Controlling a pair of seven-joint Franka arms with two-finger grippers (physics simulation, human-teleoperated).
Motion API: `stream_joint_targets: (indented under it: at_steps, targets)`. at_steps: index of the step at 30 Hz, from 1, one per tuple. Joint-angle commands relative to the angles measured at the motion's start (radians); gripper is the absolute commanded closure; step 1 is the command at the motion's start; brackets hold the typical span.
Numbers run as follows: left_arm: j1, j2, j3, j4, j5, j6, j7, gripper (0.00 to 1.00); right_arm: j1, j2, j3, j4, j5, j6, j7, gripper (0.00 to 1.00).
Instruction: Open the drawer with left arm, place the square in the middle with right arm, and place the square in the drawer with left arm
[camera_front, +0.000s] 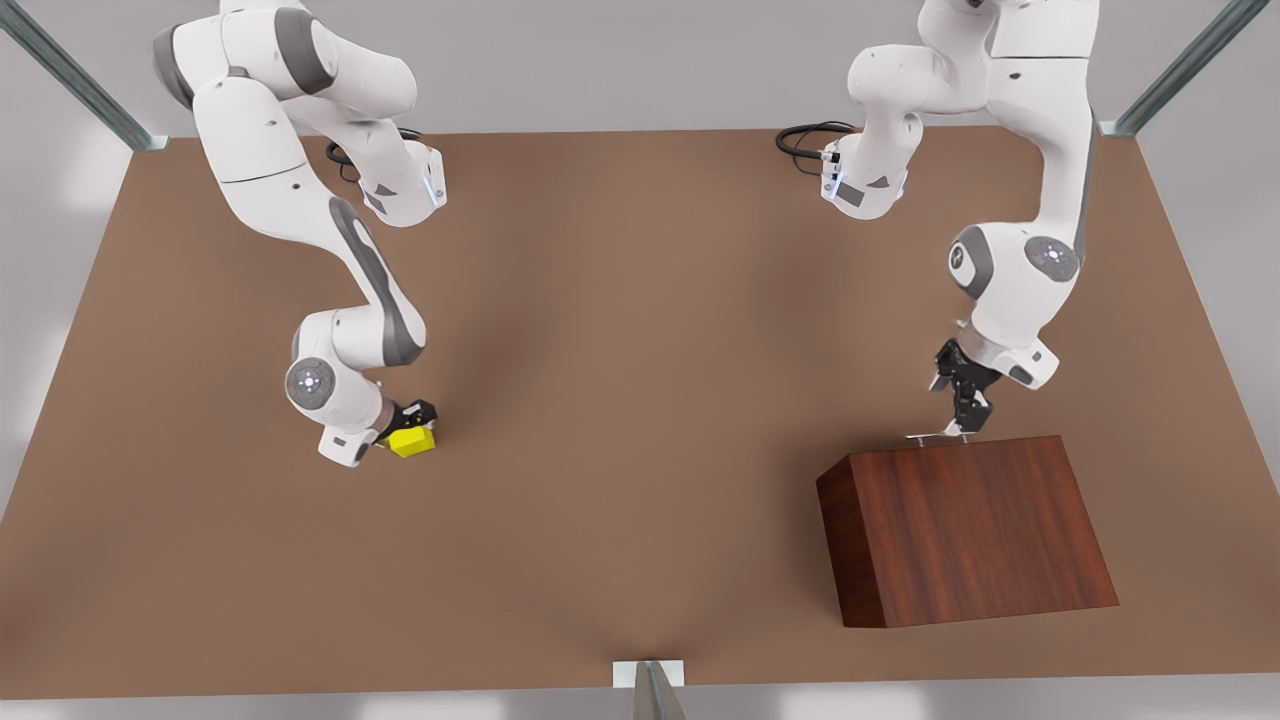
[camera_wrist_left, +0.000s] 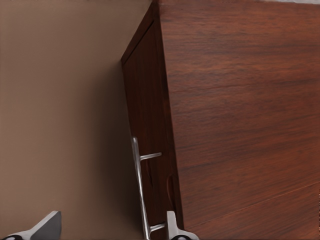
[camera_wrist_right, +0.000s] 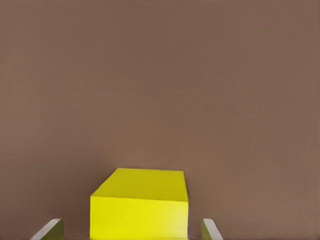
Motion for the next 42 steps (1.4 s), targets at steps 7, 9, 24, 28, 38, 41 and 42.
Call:
stream_joint_targets:
  at_steps: [7,9,24,28,38,41,42]
  targets:
    - [-0.012,0.038,0.0,0.002,-0.048,0.025,0.0,0.0,0.001,0.037,0.0,-0.043,0.005,0.08,0.008,0.0]
    - [-0.012,0.058,0.0,0.002,-0.049,0.045,0.0,0.0,0.008,0.055,0.0,-0.054,0.005,0.129,0.012,0.0]
    - [-0.012,0.089,0.0,-0.002,-0.053,0.022,-0.002,0.0,0.008,0.069,-0.002,-0.048,0.005,0.17,0.009,0.34]
    - [-0.01,0.061,0.005,-0.009,-0.054,-0.021,-0.005,0.0,0.008,0.054,-0.002,-0.026,0.003,0.115,0.012,0.34]
    - [-0.01,0.001,0.023,-0.081,-0.053,-0.041,-0.022,0.0,0.325,0.196,0.044,0.362,0.009,0.025,0.636,0.33]
    - [-0.012,-0.037,0.023,-0.123,-0.054,-0.039,-0.034,0.0,0.497,0.307,0.041,0.525,0.029,0.025,0.975,0.33]
    - [-0.012,-0.043,0.023,-0.127,-0.053,-0.041,-0.048,0.0,0.546,0.344,0.041,0.589,0.029,0.025,1.104,0.33]
